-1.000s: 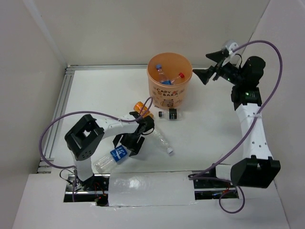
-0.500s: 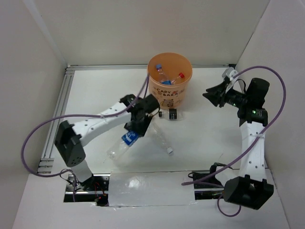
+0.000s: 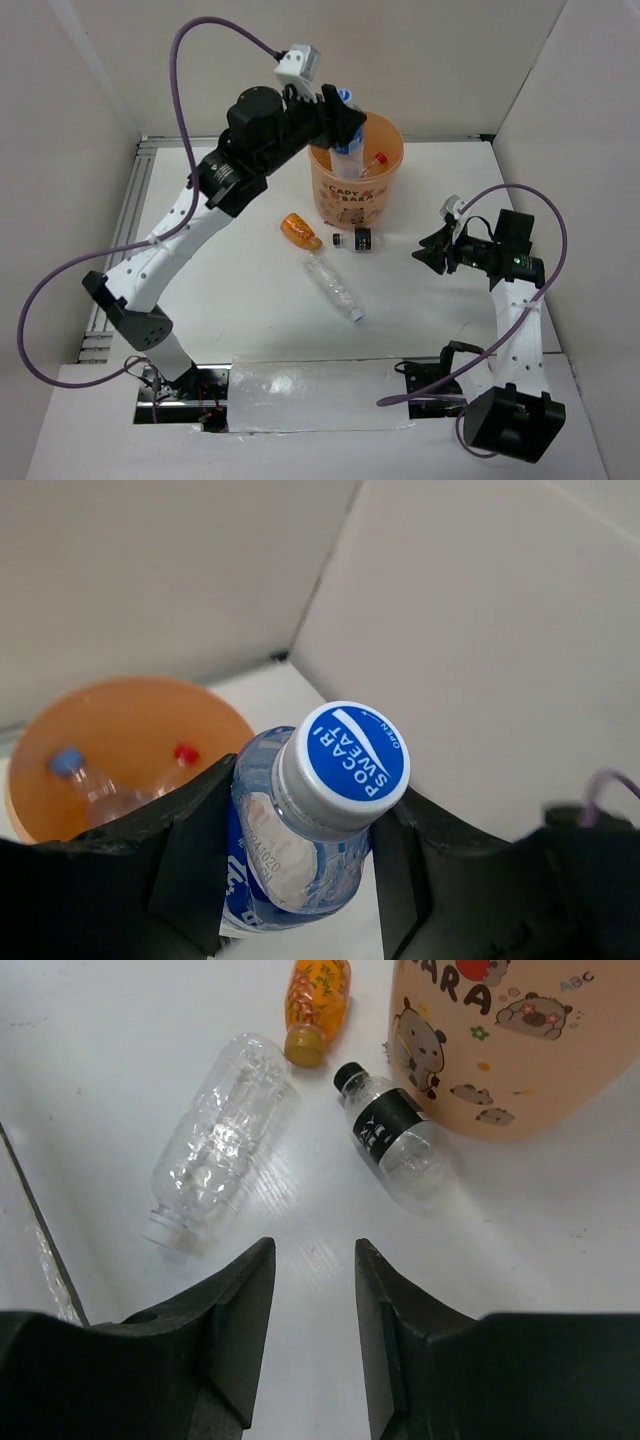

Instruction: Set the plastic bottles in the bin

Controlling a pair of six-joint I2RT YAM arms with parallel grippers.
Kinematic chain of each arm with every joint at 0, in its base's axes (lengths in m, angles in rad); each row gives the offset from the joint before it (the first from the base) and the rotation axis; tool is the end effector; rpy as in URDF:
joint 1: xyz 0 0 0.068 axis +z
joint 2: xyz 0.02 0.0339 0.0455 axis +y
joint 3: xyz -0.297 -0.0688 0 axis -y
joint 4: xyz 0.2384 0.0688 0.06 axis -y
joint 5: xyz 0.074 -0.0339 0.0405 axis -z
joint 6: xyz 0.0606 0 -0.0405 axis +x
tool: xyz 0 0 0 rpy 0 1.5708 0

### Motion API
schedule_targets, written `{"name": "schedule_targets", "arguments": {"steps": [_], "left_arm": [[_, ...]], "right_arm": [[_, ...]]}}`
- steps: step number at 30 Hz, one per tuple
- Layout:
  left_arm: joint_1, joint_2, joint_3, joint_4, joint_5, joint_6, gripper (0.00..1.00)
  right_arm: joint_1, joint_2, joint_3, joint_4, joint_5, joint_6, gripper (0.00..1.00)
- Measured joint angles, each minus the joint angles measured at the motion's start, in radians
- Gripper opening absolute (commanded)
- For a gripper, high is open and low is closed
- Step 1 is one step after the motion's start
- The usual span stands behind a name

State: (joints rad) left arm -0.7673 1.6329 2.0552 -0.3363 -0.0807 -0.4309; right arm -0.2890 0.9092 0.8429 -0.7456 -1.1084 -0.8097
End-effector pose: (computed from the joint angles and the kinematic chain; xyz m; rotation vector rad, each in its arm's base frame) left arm 0.2663 -0.2500 0.5739 0.1924 1.5407 -0.9016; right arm 0.1582 0.0096 0.3186 -0.9375 1.7067 0.6043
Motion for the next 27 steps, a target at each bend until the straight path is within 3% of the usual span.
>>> {"name": "schedule_targets", "arguments": {"steps": [2, 5, 6, 7, 9, 10, 11, 14, 17, 19, 20, 23, 27], "left_arm": [[0.040, 0.040, -0.027, 0.142, -0.004, -0.027, 0.25], [0.091, 0.134, -0.029, 0.288, -0.053, -0.060, 0.30], [0.102, 0.167, -0.020, 0.307, -0.064, -0.069, 0.31], [0.111, 0.211, 0.011, 0.305, -0.075, -0.073, 0.41], [0.128, 0.307, 0.082, 0.308, -0.079, -0.077, 0.66], [0.134, 0.351, 0.105, 0.309, -0.078, -0.079, 0.92], [0.140, 0.383, 0.112, 0.304, -0.078, -0.080, 1.00], [0.150, 0.441, 0.112, 0.261, -0.070, -0.098, 1.00], [0.151, 0.453, 0.112, 0.222, -0.056, -0.097, 1.00], [0.149, 0.435, 0.112, 0.215, -0.052, -0.093, 1.00], [0.146, 0.411, 0.099, 0.209, -0.053, -0.090, 1.00], [0.132, 0.241, -0.049, 0.182, -0.095, -0.066, 1.00], [0.100, -0.213, -0.481, 0.192, -0.183, -0.070, 1.00]], "right_arm": [[0.000, -0.020, -0.005, -0.011, 0.002, -0.015, 0.57], [0.009, -0.054, -0.024, -0.020, 0.003, -0.037, 0.86], [0.013, -0.059, -0.029, -0.023, 0.004, -0.041, 0.90], [0.017, -0.065, -0.036, -0.027, 0.005, -0.055, 0.99], [0.030, -0.071, -0.047, -0.028, 0.006, -0.068, 1.00], [0.039, -0.074, -0.051, -0.029, 0.006, -0.072, 1.00], [0.051, -0.075, -0.055, -0.030, 0.007, -0.073, 1.00], [0.111, -0.066, -0.058, -0.015, 0.025, -0.059, 1.00], [0.251, -0.018, -0.058, 0.039, 0.090, 0.018, 1.00], [0.365, 0.032, -0.058, 0.105, 0.153, 0.092, 0.91], [0.419, 0.059, -0.058, 0.143, 0.176, 0.138, 0.81], [0.532, 0.138, -0.058, 0.238, 0.275, 0.235, 0.77], [0.679, 0.227, -0.062, 0.339, 0.437, 0.345, 0.80]]}}
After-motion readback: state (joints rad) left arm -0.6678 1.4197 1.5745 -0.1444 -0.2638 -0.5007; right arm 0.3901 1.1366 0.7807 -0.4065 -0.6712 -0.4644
